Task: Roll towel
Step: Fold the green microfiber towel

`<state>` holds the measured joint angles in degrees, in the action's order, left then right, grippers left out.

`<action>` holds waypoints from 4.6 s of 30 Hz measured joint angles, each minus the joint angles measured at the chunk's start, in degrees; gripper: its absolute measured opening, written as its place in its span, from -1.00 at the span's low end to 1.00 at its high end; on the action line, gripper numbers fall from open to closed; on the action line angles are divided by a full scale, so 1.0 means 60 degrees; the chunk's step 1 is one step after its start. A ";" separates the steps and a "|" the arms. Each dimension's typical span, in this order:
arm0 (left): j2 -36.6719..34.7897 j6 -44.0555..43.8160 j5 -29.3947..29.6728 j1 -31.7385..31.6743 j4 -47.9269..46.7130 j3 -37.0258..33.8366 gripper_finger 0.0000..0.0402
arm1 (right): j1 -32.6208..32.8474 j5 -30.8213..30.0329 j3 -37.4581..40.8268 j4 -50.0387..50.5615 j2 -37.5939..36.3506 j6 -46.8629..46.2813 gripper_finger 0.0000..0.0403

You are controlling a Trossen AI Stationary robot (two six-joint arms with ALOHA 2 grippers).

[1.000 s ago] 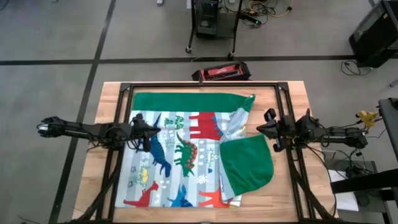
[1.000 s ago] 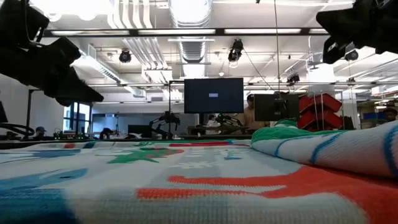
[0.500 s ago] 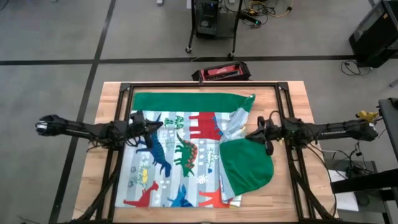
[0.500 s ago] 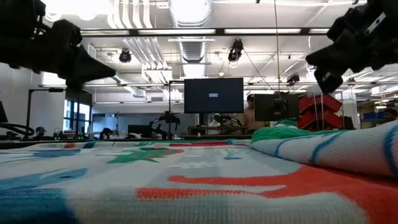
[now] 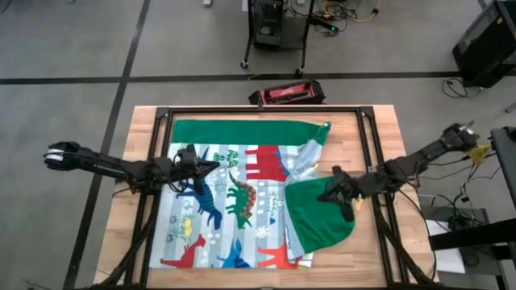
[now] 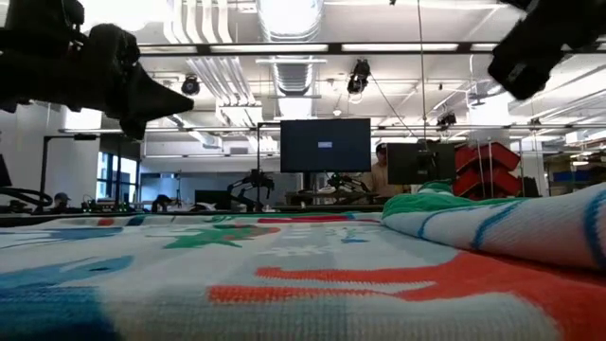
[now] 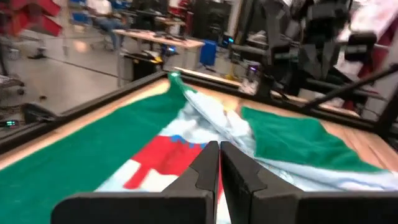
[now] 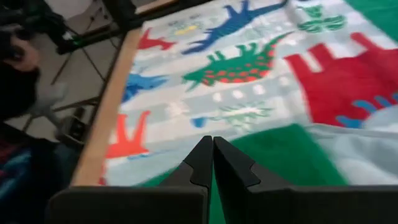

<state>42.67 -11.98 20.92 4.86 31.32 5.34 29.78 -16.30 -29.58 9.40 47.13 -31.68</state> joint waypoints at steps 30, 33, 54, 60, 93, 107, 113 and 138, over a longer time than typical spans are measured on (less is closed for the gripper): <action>0.6359 0.1119 -0.0670 0.1446 -0.3402 0.5098 -0.97 | 0.3998 0.1983 -0.4201 0.9107 0.5840 -0.7947 -0.92; 0.6690 0.1159 -0.0367 0.1439 -0.4078 0.5529 -0.94 | 0.3993 0.1985 -0.4175 0.9050 0.5868 -0.7248 -0.76; 0.7455 0.0642 -0.0326 0.1406 -0.4056 0.5911 -0.93 | 0.3974 0.1717 -0.3920 0.8607 0.8042 -0.1978 0.00; 0.7515 0.0361 -0.0326 0.1406 -0.3910 0.5888 -0.93 | 0.3957 0.2137 -0.3825 0.8640 0.8132 -0.1701 -0.08; 0.8241 0.0009 -0.0335 0.1406 -0.3334 0.5764 -0.93 | 0.3694 0.3942 -0.4472 0.9008 0.8102 -0.3215 -0.99; 0.8234 -0.0097 -0.0333 0.1399 -0.2957 0.5764 -0.93 | 0.5669 0.3676 -0.7483 1.3441 0.8019 -0.6889 -1.00; 0.8288 -0.0090 -0.0333 0.1399 -0.2700 0.5764 -0.93 | 0.5945 0.3782 -0.7787 1.3425 0.8008 -0.8061 -1.00; 1.0663 0.0414 -0.1929 0.1406 -0.0549 0.6993 -0.93 | 0.8260 0.5258 -0.8121 1.3442 0.5684 -1.2081 -1.00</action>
<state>106.65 -9.50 9.34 13.30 28.03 47.30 79.34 15.25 -78.30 90.05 81.24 -104.17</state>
